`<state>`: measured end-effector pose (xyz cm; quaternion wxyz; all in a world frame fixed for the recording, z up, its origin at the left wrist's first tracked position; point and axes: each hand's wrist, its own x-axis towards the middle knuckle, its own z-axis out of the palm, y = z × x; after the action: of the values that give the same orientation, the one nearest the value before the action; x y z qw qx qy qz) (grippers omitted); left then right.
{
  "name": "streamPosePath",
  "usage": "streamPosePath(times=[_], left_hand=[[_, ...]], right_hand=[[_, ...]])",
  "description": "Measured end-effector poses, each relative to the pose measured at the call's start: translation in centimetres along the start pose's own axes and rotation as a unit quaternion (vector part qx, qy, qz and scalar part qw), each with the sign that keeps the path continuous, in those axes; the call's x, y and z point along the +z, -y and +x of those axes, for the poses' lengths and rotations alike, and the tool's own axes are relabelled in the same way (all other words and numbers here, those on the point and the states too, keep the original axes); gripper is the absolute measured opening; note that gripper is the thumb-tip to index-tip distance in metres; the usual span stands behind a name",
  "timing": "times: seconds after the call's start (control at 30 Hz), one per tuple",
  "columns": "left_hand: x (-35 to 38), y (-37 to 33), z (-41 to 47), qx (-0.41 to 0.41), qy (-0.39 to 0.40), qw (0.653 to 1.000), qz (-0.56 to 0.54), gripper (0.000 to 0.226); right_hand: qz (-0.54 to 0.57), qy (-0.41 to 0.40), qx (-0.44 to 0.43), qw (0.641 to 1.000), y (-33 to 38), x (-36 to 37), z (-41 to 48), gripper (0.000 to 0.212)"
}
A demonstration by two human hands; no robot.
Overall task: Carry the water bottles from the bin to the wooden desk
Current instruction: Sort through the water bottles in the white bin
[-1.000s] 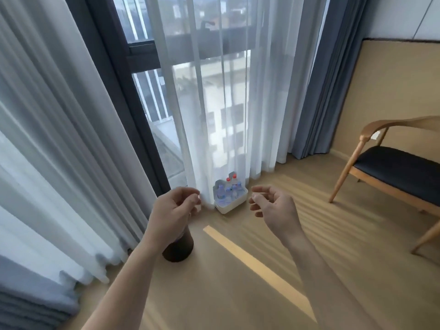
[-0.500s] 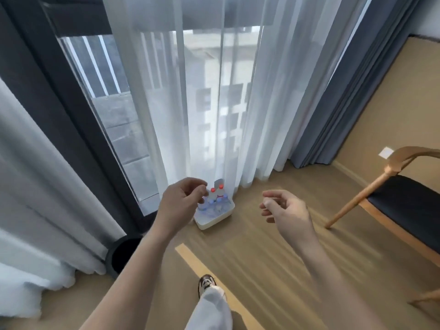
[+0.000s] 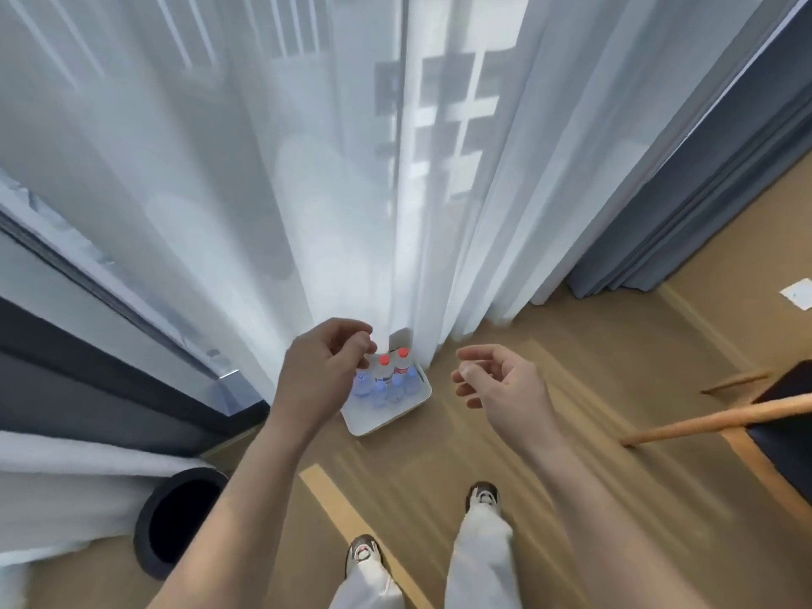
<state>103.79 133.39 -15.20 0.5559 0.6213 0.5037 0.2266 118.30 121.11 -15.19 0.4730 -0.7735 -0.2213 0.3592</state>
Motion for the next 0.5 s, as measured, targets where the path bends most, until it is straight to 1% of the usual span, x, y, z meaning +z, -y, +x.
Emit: streamPosePath(times=[0.17,0.27,0.37,0.5], left_hand=[[2.1,1.6,3.7,-0.055,-0.053,0.997,0.014,0.014],[4.9,4.4,6.6,-0.086,-0.082,0.993,0.025,0.014],[7.7,9.4,10.4,-0.107,-0.098,0.989,0.032,0.015],[11.5,18.3,15.6,-0.128,-0.115,0.984,0.041,0.016]], right_hand=[[0.006,0.06,0.03,0.998,-1.6,0.4,8.0,0.018],[0.0,0.095,0.036,0.995,-4.5,1.2,13.6,0.017],[-0.012,0.139,0.028,0.99,-9.2,3.2,18.9,0.017],[-0.033,0.183,0.032,0.982,-18.1,6.9,25.0,0.015]])
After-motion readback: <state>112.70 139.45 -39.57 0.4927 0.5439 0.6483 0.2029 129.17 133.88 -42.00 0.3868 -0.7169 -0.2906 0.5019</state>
